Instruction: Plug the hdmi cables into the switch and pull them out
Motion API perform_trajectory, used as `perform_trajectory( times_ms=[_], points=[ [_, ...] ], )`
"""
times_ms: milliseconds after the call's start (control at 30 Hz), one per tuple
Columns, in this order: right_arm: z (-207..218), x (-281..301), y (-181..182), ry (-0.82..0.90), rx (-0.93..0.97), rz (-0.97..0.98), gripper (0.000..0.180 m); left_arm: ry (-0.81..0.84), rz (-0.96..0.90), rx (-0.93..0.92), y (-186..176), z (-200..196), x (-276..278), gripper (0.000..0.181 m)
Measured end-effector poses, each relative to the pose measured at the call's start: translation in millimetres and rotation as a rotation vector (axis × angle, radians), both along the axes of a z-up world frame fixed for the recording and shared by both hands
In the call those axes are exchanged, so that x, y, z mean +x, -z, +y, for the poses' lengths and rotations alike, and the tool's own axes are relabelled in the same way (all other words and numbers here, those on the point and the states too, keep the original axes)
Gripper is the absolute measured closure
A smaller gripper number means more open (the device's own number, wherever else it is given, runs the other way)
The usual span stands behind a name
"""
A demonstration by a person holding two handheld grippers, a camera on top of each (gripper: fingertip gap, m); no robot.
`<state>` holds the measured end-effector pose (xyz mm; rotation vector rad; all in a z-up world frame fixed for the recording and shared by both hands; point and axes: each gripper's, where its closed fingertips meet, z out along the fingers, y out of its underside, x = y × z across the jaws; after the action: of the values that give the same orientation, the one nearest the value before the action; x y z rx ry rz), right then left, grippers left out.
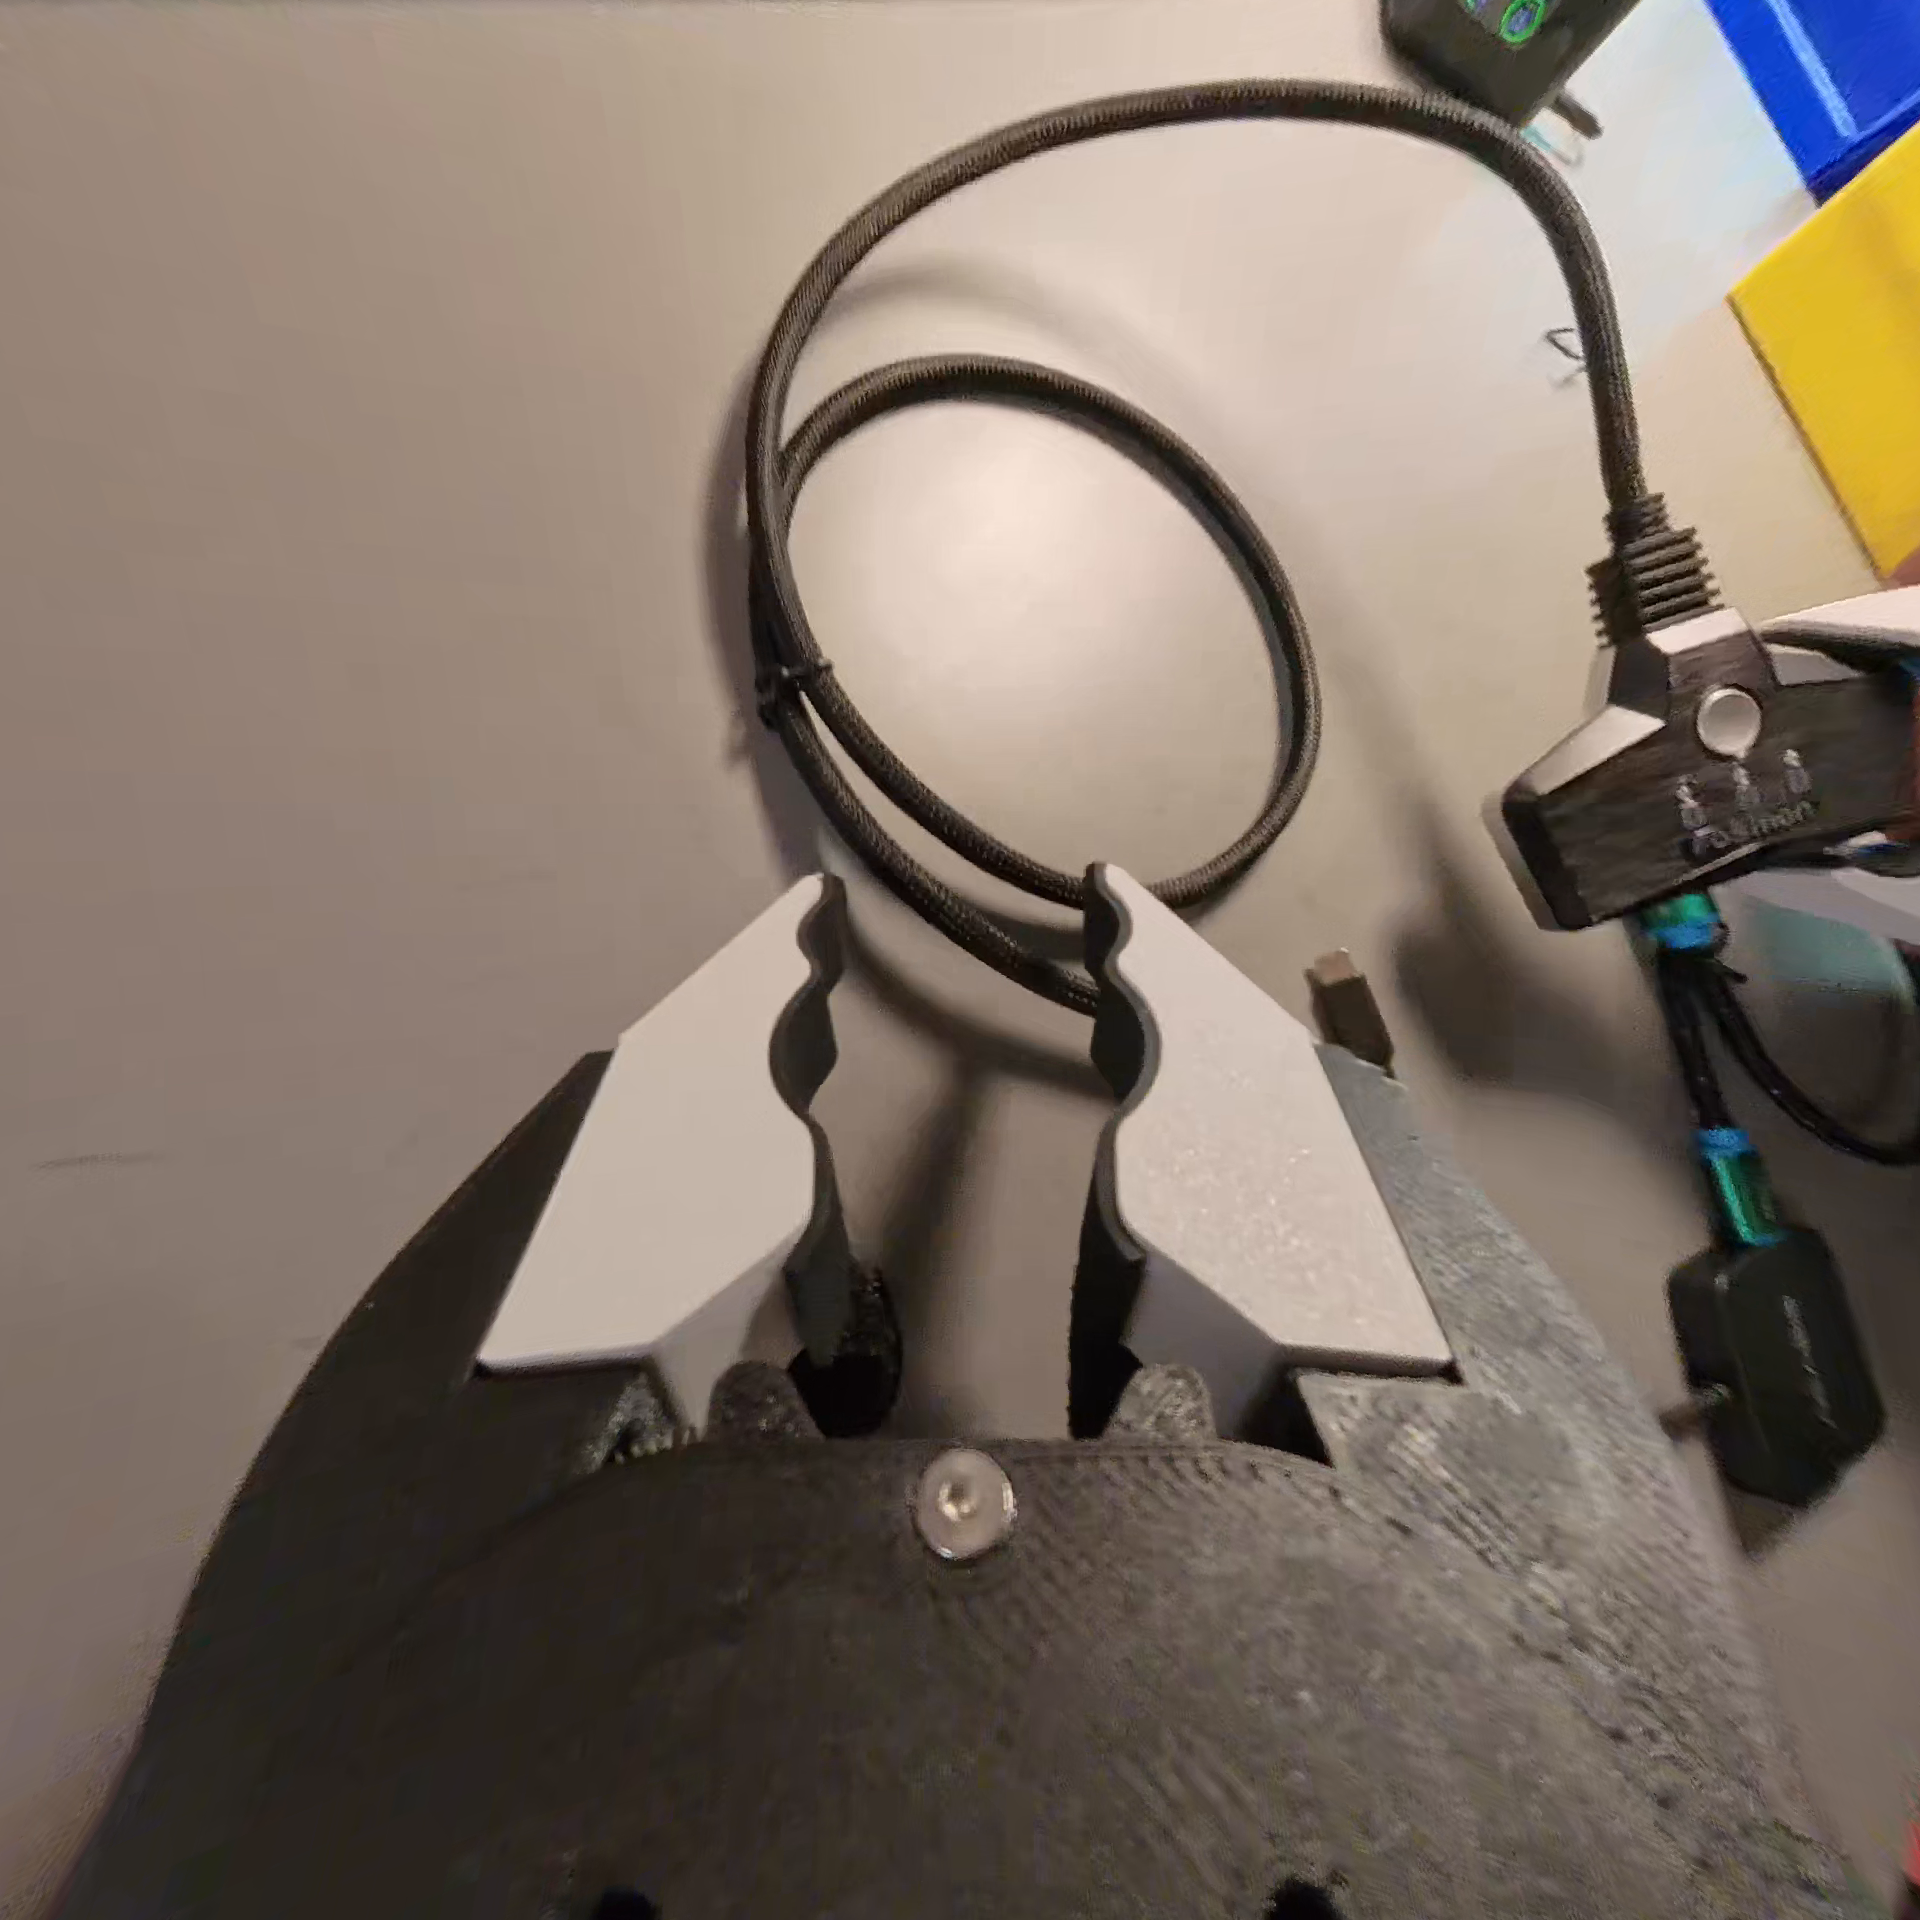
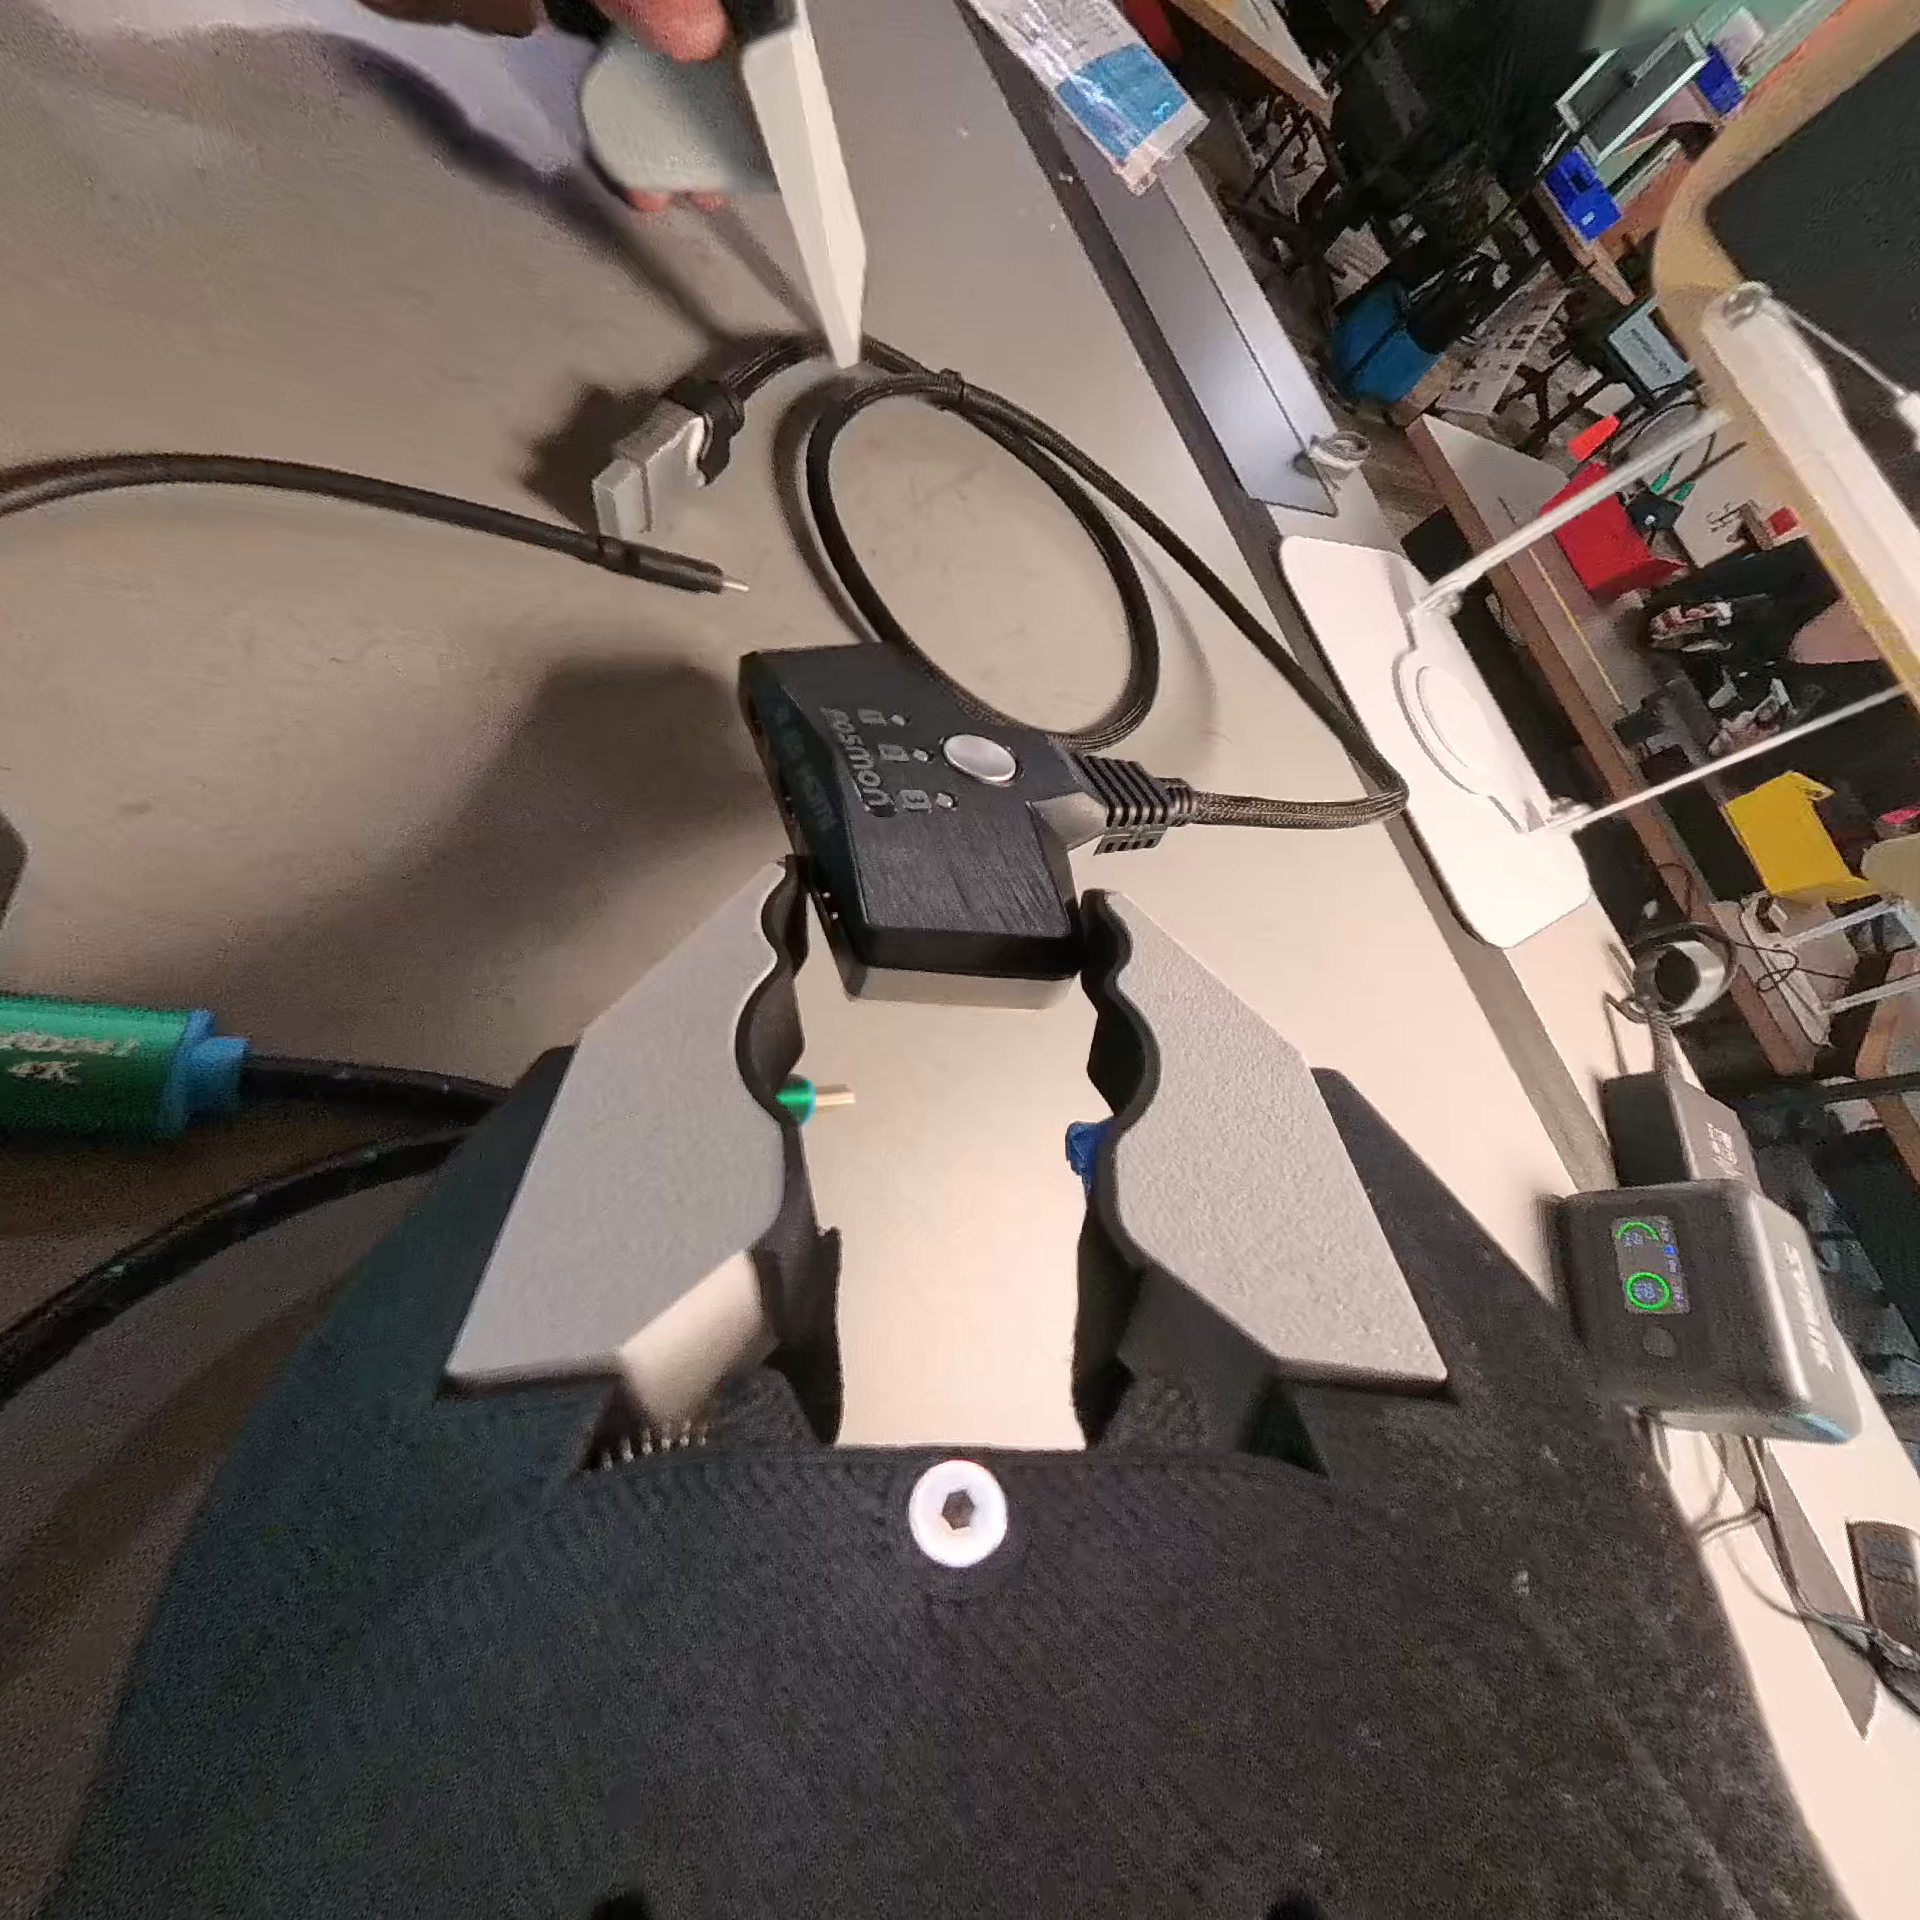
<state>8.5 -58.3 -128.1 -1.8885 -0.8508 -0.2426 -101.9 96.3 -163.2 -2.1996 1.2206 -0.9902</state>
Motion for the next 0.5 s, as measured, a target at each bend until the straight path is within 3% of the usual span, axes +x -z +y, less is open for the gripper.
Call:
perform_trajectory(
  times_ms=[67, 167, 300, 500],
  points=[
    [1.4, -1.8, 4.7, -0.001, -0.007, -0.012, 0.125, -0.014, 0.031, 0.057, 2.4, 1.6, 0.4, 0.14],
    [5.7, 0.8, 13.6, 0.018, -0.025, -0.039, 0.125, -0.033, 0.078, 0.174, 6.8, 4.4, 1.5, 0.163],
    [11.6, 5.4, 15.9, 0.068, -0.045, 0.009, 0.125, -0.014, 0.067, 0.244, 5.3, -0.8, 8.9, 0.164],
    [20.8, -11.1, -9.0, 0.129, -0.044, 0.254, 0.127, -0.027, -0.03, 0.179, -1.5, -9.9, 20.2, 0.165]
  ],
)
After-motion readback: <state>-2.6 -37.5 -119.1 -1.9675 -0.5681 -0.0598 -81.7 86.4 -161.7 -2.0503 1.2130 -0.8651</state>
